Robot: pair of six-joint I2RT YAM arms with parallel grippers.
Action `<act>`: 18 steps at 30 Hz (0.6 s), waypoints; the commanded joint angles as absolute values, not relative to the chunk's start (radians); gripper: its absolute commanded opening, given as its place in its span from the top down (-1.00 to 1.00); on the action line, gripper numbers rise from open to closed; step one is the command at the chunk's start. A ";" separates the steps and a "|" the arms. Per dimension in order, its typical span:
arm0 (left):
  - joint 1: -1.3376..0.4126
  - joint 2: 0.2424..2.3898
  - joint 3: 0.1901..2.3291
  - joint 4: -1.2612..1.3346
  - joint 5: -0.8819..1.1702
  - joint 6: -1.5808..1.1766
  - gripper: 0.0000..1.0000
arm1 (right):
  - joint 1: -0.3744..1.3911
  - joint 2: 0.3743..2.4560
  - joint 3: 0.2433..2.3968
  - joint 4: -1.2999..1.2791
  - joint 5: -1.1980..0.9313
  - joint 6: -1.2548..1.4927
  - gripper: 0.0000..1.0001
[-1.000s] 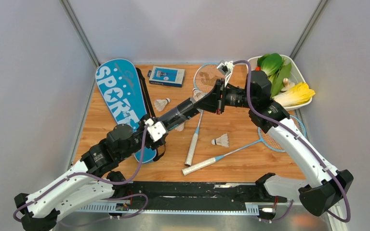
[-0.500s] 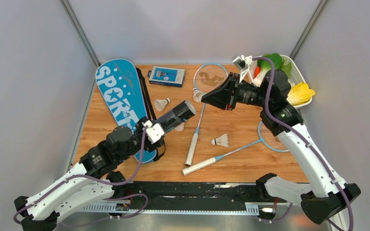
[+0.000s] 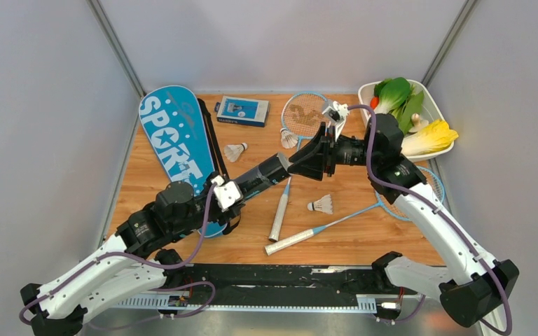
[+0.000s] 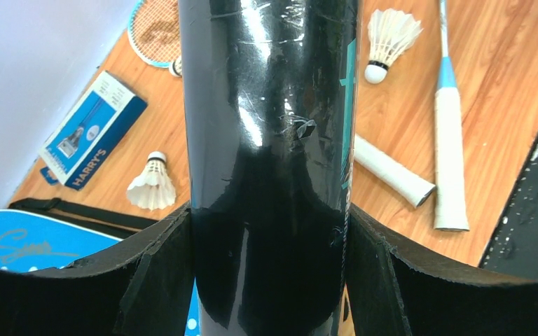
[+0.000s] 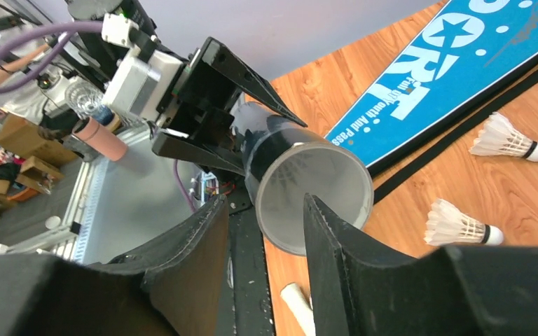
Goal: Pack up the badminton gear
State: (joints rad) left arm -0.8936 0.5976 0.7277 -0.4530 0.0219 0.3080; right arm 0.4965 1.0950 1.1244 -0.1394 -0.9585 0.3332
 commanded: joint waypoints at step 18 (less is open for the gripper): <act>-0.892 0.615 0.806 -0.385 0.088 0.261 0.00 | 0.572 1.148 1.094 -0.063 -1.134 0.187 0.60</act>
State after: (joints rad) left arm -0.8921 0.6106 0.7475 -0.4973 0.0681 0.2794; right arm 0.5537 1.1297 1.0927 -0.0875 -1.0649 0.2153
